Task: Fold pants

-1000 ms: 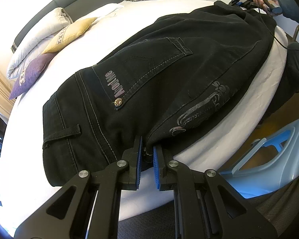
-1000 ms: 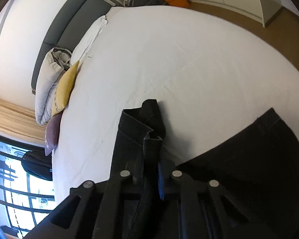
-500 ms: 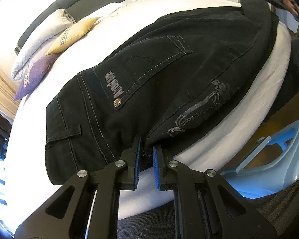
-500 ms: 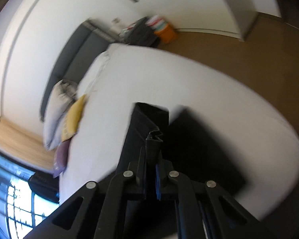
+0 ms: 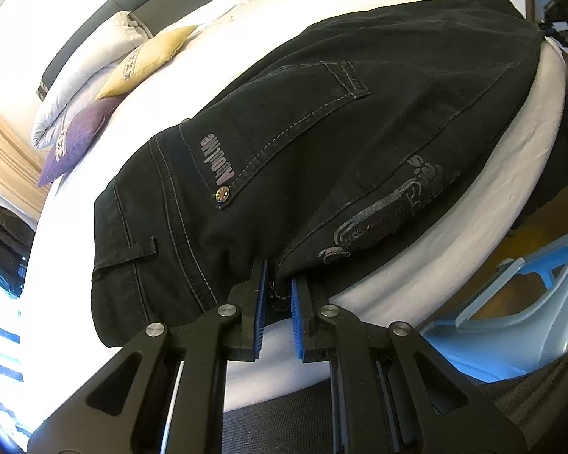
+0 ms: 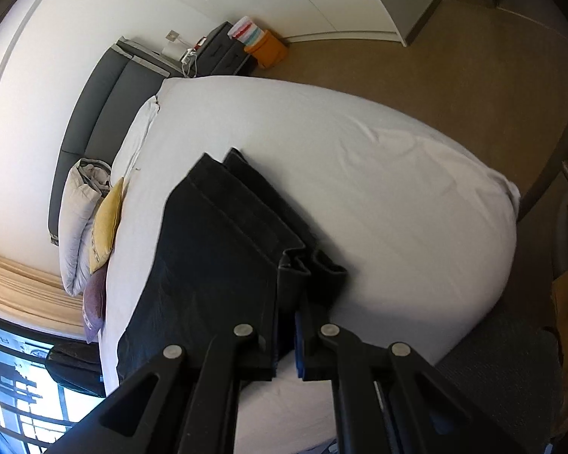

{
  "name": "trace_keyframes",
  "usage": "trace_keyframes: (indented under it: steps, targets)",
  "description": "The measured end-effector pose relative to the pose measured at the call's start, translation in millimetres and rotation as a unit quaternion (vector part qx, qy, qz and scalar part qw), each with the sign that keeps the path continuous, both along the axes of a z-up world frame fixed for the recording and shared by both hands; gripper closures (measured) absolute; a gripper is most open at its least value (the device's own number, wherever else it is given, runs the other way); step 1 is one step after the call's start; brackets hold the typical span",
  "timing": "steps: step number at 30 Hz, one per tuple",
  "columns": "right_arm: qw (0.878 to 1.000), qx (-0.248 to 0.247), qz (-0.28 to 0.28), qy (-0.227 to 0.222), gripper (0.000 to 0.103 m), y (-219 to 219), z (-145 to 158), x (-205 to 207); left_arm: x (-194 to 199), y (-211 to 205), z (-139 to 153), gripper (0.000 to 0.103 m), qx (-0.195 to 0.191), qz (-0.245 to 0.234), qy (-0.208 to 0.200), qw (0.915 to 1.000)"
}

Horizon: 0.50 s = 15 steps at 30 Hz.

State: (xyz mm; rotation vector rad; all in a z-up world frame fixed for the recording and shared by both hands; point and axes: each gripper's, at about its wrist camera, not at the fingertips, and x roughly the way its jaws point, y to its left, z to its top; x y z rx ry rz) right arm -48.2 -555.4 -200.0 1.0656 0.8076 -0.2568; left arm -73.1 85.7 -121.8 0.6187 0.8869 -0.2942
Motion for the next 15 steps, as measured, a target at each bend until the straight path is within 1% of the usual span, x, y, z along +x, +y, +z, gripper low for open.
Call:
trace_keyframes:
  steps: [4, 7, 8, 12, 13, 15]
  targets:
    - [1.000, -0.010, -0.002, 0.011, 0.096, 2, 4, 2, 0, 1, 1, 0.092, 0.003, 0.001, 0.000, 1.0000]
    - [0.999, -0.045, 0.007, 0.024, 0.096, 9, 16, 7, 1, 4, 0, 0.092, 0.002, 0.004, 0.000, 1.0000]
    - [0.998, -0.053, 0.014, 0.021, 0.096, 9, 22, 12, 1, 4, 0, 0.092, 0.002, 0.005, 0.000, 1.0000]
    - [0.997, -0.063, 0.041, -0.024, 0.096, 8, 58, 43, 2, 6, 0, 0.092, 0.000, 0.006, 0.001, 1.0000]
    - [0.995, -0.074, 0.053, -0.039, 0.096, 11, 73, 54, 2, 6, 0, 0.092, 0.000, 0.006, 0.002, 1.0000]
    - [0.987, -0.107, 0.080, -0.089, 0.096, 22, 113, 78, 3, 8, 2, 0.092, 0.000, 0.007, 0.003, 1.0000]
